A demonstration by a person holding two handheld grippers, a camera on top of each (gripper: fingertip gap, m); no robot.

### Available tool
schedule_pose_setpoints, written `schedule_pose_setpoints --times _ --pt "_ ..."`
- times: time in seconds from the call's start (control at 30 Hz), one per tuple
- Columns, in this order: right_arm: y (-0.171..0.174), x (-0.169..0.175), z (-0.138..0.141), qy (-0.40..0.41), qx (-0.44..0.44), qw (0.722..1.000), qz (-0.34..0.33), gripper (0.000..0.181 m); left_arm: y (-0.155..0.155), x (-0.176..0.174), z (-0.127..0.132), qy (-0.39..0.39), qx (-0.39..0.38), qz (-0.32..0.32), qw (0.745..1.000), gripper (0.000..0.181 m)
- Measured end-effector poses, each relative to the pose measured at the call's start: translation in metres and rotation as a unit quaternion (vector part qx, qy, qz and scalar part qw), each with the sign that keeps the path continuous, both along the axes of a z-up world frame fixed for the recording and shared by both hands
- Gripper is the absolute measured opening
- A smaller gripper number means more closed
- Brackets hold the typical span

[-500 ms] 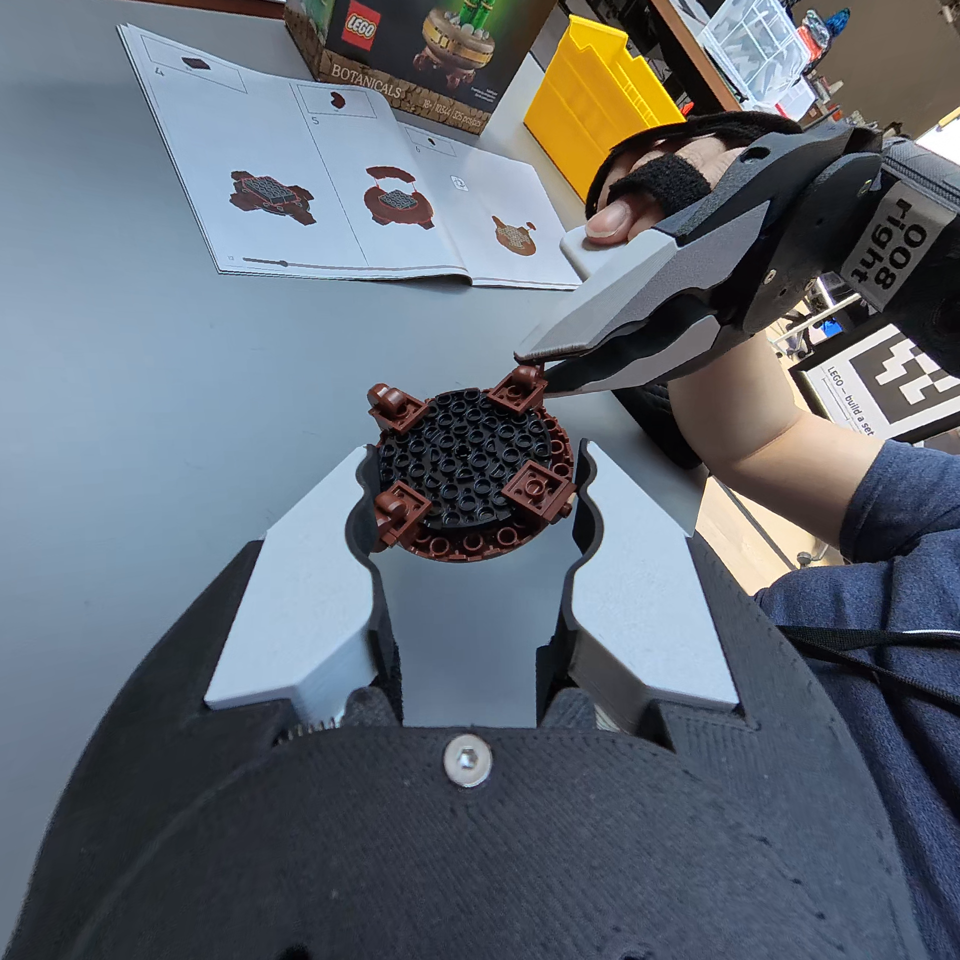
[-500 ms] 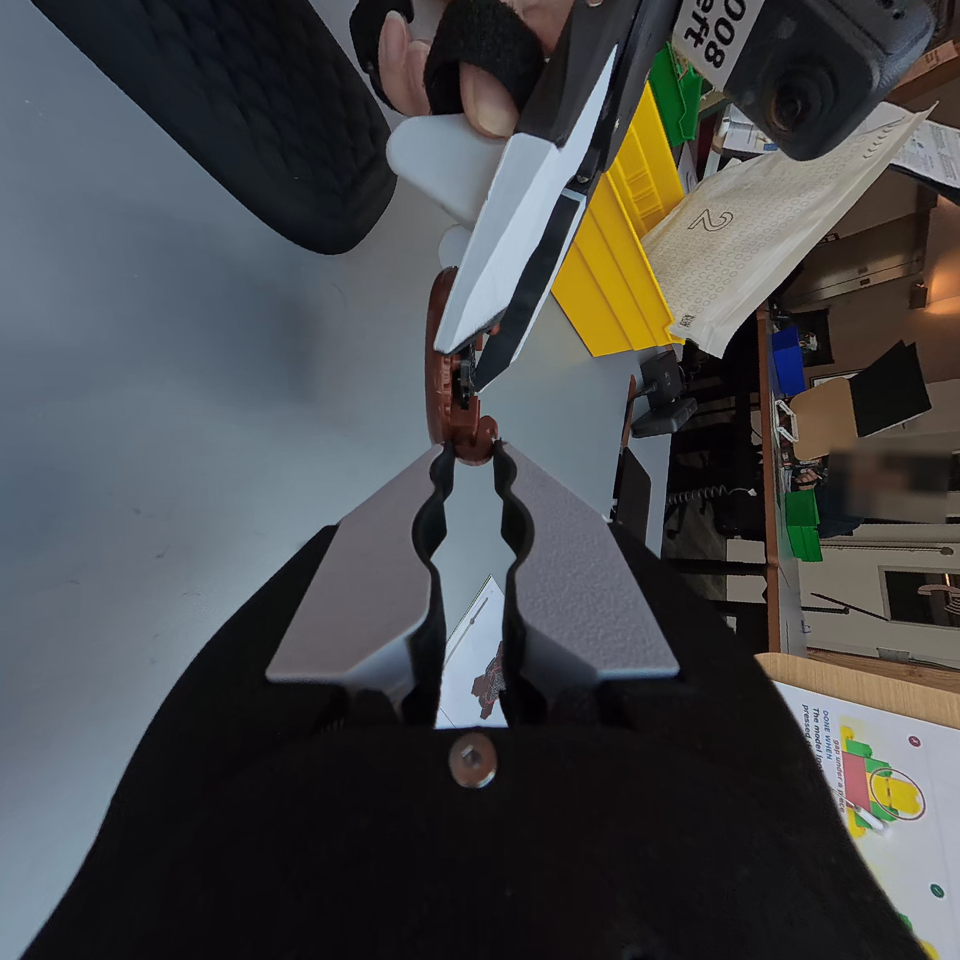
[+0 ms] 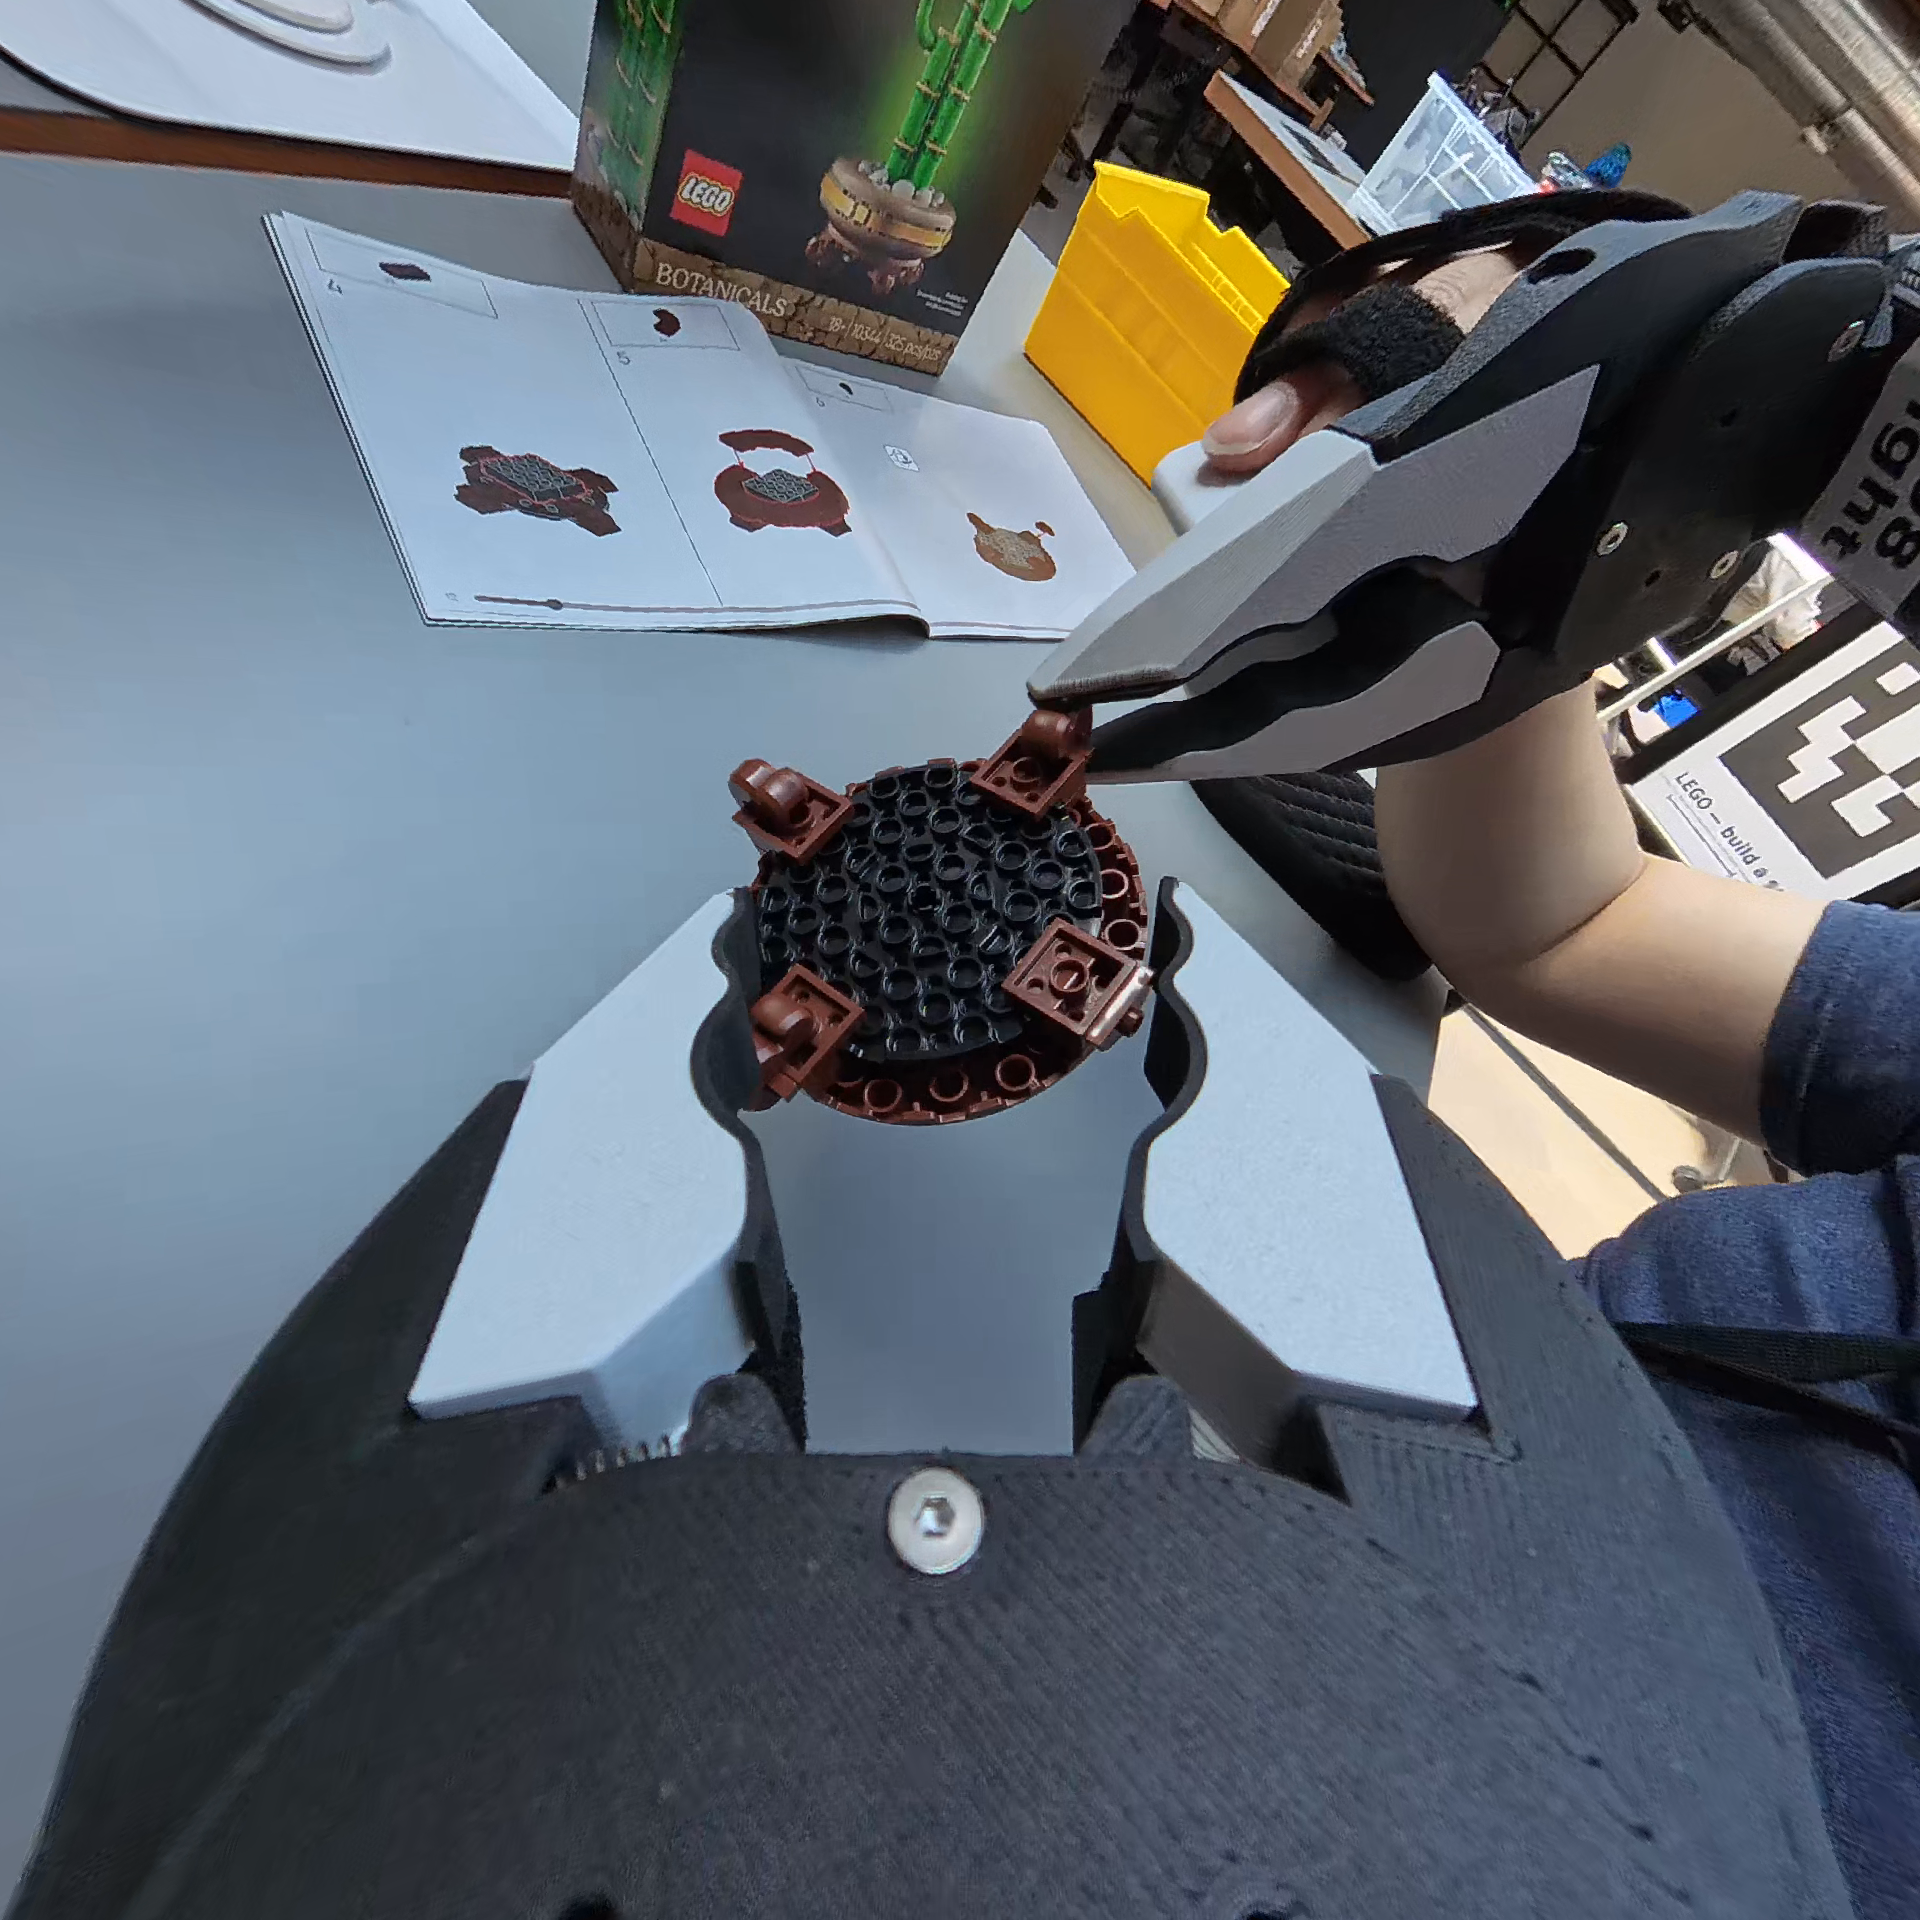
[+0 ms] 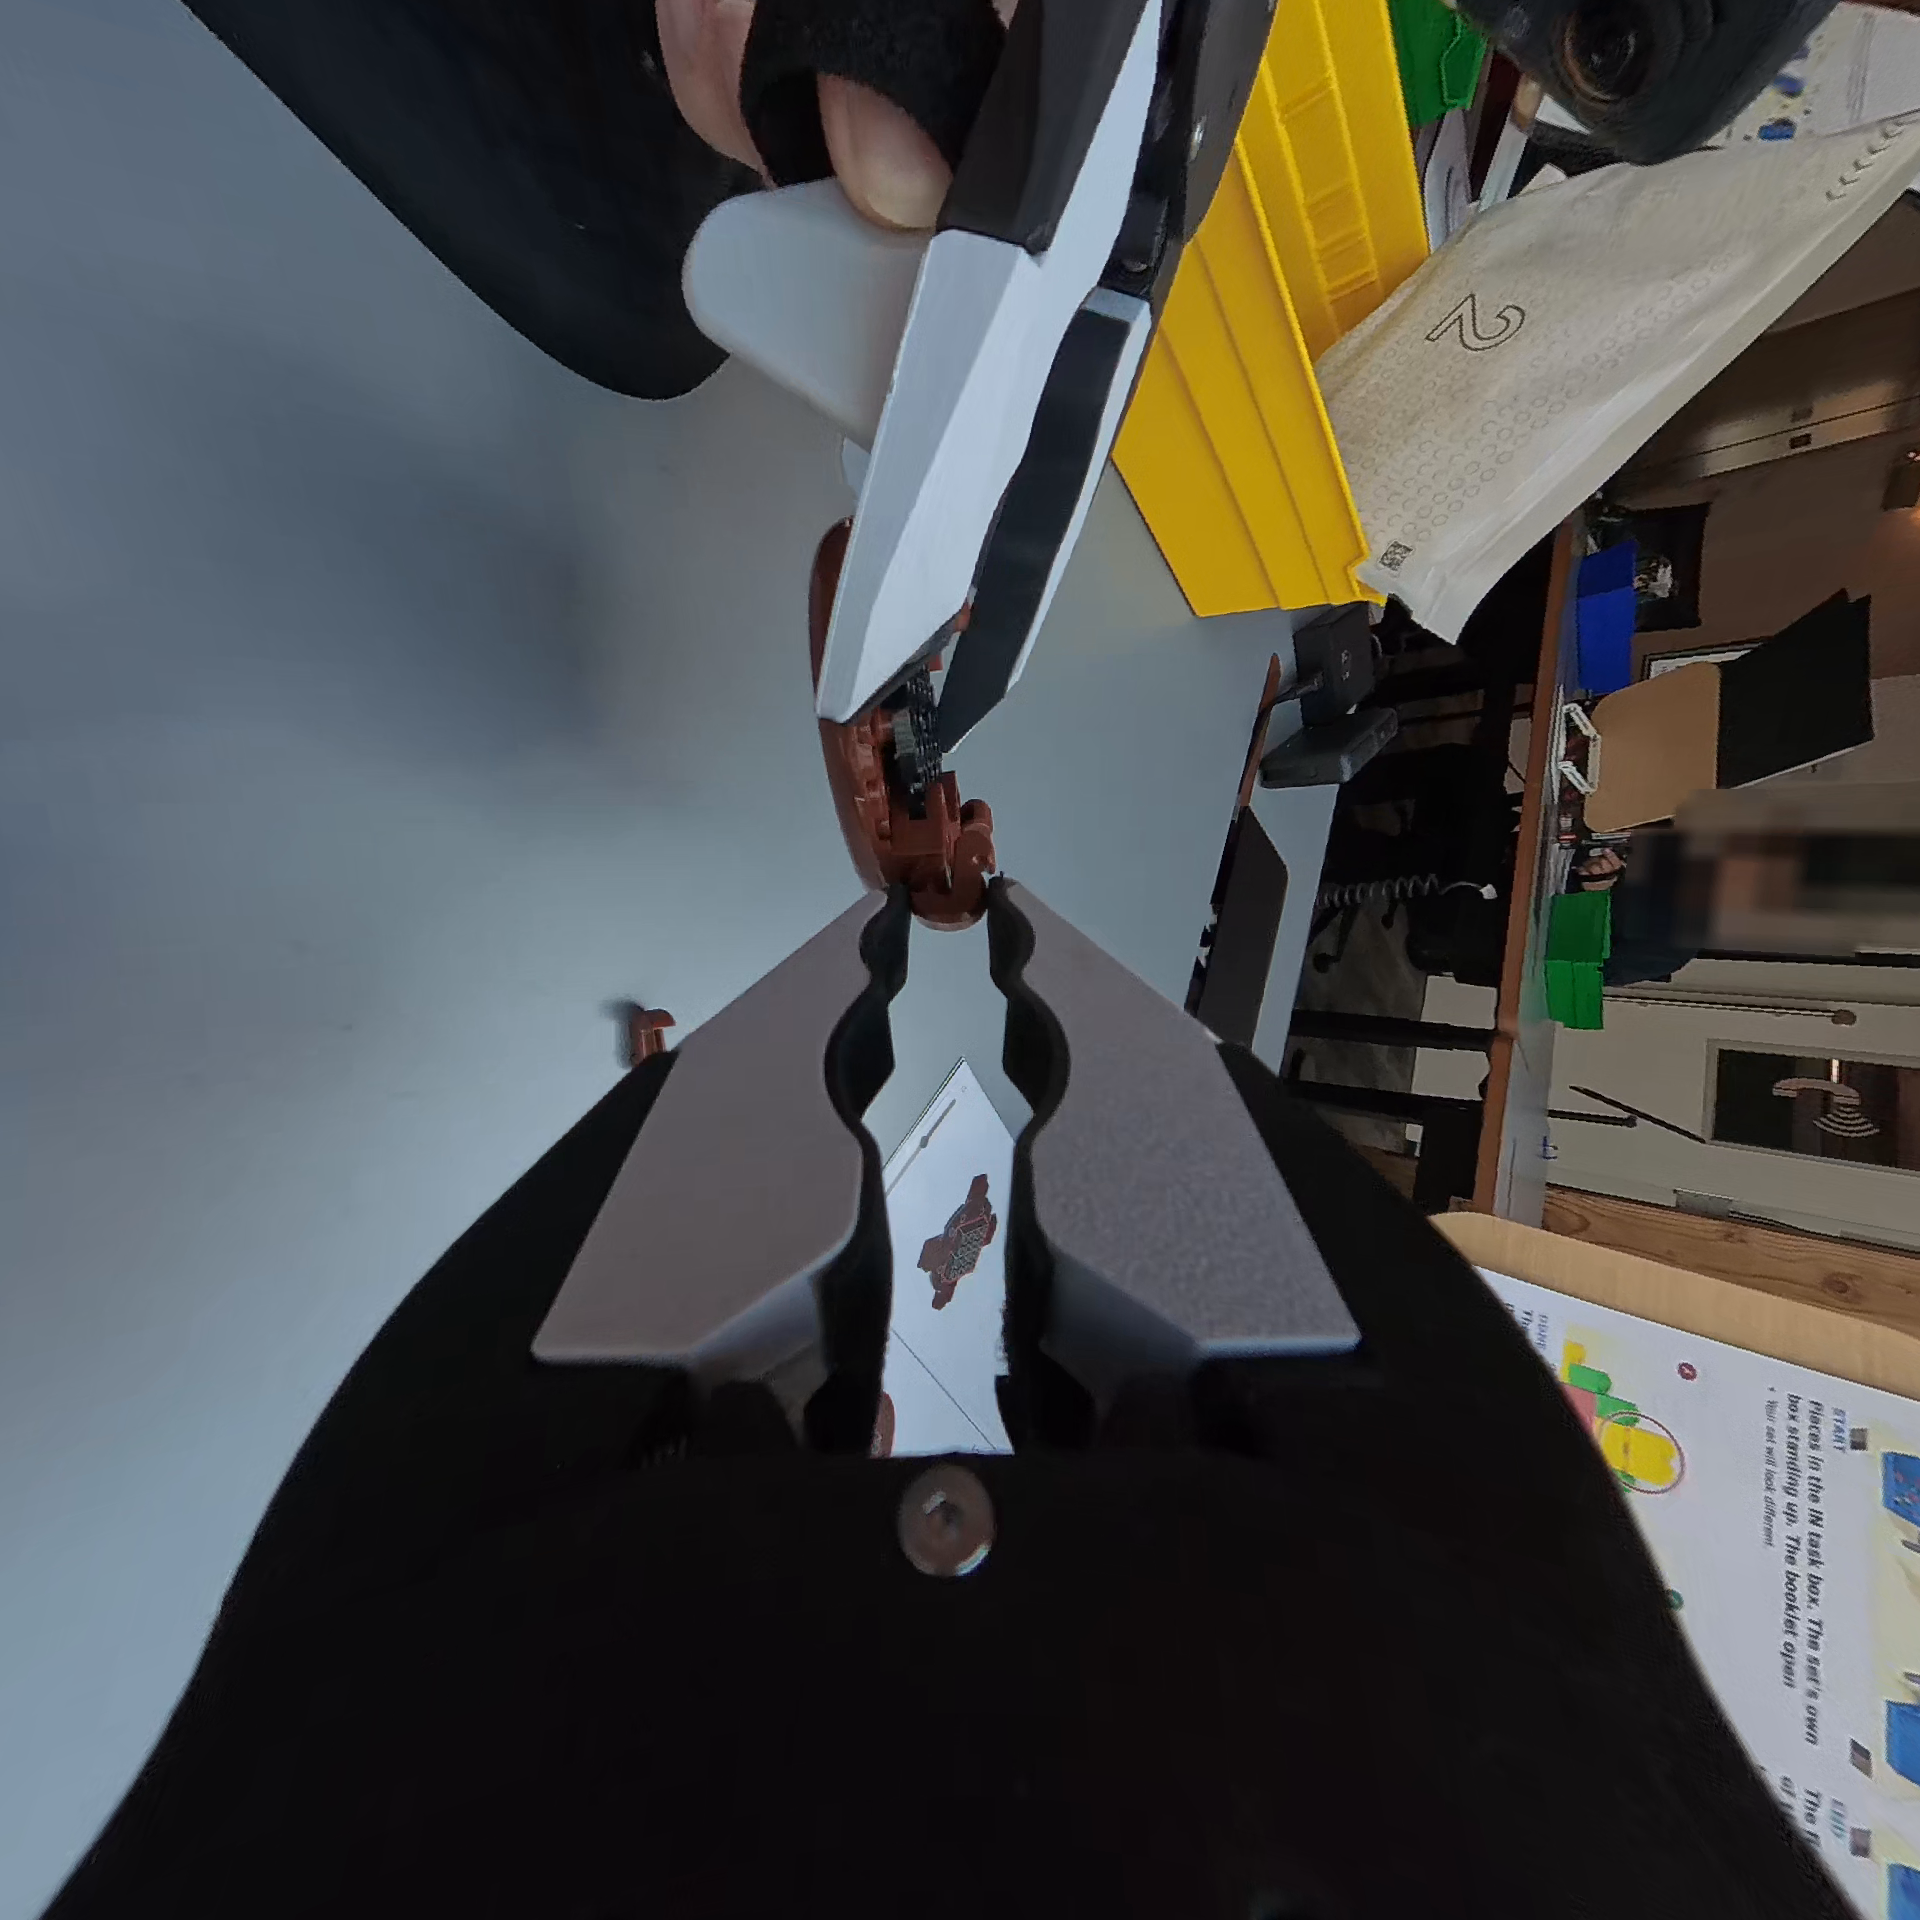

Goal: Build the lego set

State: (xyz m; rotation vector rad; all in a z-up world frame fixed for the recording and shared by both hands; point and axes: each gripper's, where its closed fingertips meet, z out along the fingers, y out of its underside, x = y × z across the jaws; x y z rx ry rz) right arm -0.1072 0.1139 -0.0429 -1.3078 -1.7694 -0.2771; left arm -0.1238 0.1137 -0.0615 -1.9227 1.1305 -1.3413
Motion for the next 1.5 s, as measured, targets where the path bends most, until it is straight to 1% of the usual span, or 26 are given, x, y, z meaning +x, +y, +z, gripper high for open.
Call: schedule_pose_setpoints --times 0.07,0.13,0.2,0.27,0.33,0.4,0.47,0.53,0.6,0.63,0.7,0.73,0.83,0.9,0.97,1.07,1.17,1.2,1.27,1.37,1.47,1.5 --pt "0.000 -0.002 0.003 -0.007 0.035 0.999 0.011 0.015 0.000 -0.001 0.002 -0.005 0.041 0.012 0.999 0.074" --pt "0.001 -0.007 0.010 -0.009 0.089 0.996 0.031 0.015 0.001 -0.005 0.003 -0.003 0.085 0.024 0.996 0.074" --pt "0.001 -0.011 0.012 -0.008 0.117 0.992 0.043 0.015 0.002 -0.009 0.005 -0.001 0.127 0.038 0.991 0.074" --pt "0.001 -0.015 0.014 0.002 0.128 0.991 0.048 0.014 0.003 -0.014 0.009 -0.001 0.157 0.050 0.986 0.074" --pt "0.003 -0.015 0.015 0.013 0.130 0.990 0.047 0.014 0.004 -0.017 0.012 -0.009 0.168 0.059 0.984 0.074" --pt "0.009 -0.009 0.019 0.026 0.131 0.991 0.027 0.014 0.006 -0.020 0.015 -0.018 0.173 0.068 0.982 0.073" --pt "0.015 -0.001 0.024 0.057 0.126 0.990 0.004 0.014 0.009 -0.023 0.016 -0.020 0.188 0.082 0.979 0.073" --pt "0.021 0.008 0.022 0.098 0.092 0.991 -0.023 0.014 0.010 -0.024 0.015 -0.022 0.190 0.085 0.978 0.073" --pt "0.028 0.016 0.004 0.137 0.021 0.988 -0.069 0.014 0.011 -0.025 0.019 -0.039 0.194 0.098 0.975 0.073" --pt "0.027 0.015 -0.009 0.153 -0.021 0.985 -0.077 0.014 0.011 -0.025 0.023 -0.049 0.199 0.101 0.973 0.073" --pt "0.022 0.003 -0.027 0.198 -0.077 0.974 -0.081 0.014 0.008 -0.025 0.038 -0.075 0.219 0.106 0.967 0.073" --pt "0.017 -0.007 -0.031 0.224 -0.103 0.967 -0.071 0.014 0.004 -0.023 0.046 -0.085 0.231 0.100 0.964 0.073" --pt "0.007 -0.035 -0.024 0.307 -0.165 0.936 -0.051 0.014 -0.007 -0.013 0.059 -0.089 0.248 0.075 0.962 0.073" --pt "0.004 -0.047 -0.012 0.363 -0.182 0.913 -0.043 0.014 -0.013 -0.006 0.062 -0.086 0.252 0.057 0.962 0.073" --pt "0.004 -0.050 -0.001 0.412 -0.188 0.891 -0.038 0.014 -0.017 0.001 0.061 -0.076 0.259 0.040 0.962 0.073" --pt "0.002 -0.047 0.006 0.444 -0.185 0.876 -0.035 0.014 -0.021 0.007 0.057 -0.048 0.287 0.025 0.956 0.073" --pt "-0.003 -0.047 0.010 0.474 -0.192 0.859 -0.021 0.013 -0.027 0.012 0.058 -0.037 0.310 0.011 0.950 0.074" --pt "-0.003 -0.048 0.011 0.480 -0.195 0.855 -0.020 0.014 -0.027 0.013 0.058 -0.029 0.315 0.009 0.949 0.076" --pt "-0.006 -0.050 0.015 0.490 -0.200 0.848 -0.008 0.013 -0.026 0.015 0.057 -0.015 0.324 0.008 0.946 0.088" --pt "-0.009 -0.052 0.017 0.497 -0.216 0.841 -0.003 0.013 -0.024 0.016 0.054 0.003 0.339 0.005 0.941 0.095" --pt "-0.011 -0.053 0.017 0.503 -0.223 0.835 0.002 0.013 -0.022 0.015 0.054 0.005 0.345 0.011 0.938 0.103" --pt "-0.011 -0.053 0.016 0.503 -0.225 0.835 0.002 0.013 -0.022 0.015 0.053 0.006 0.343 0.010 0.939 0.110"
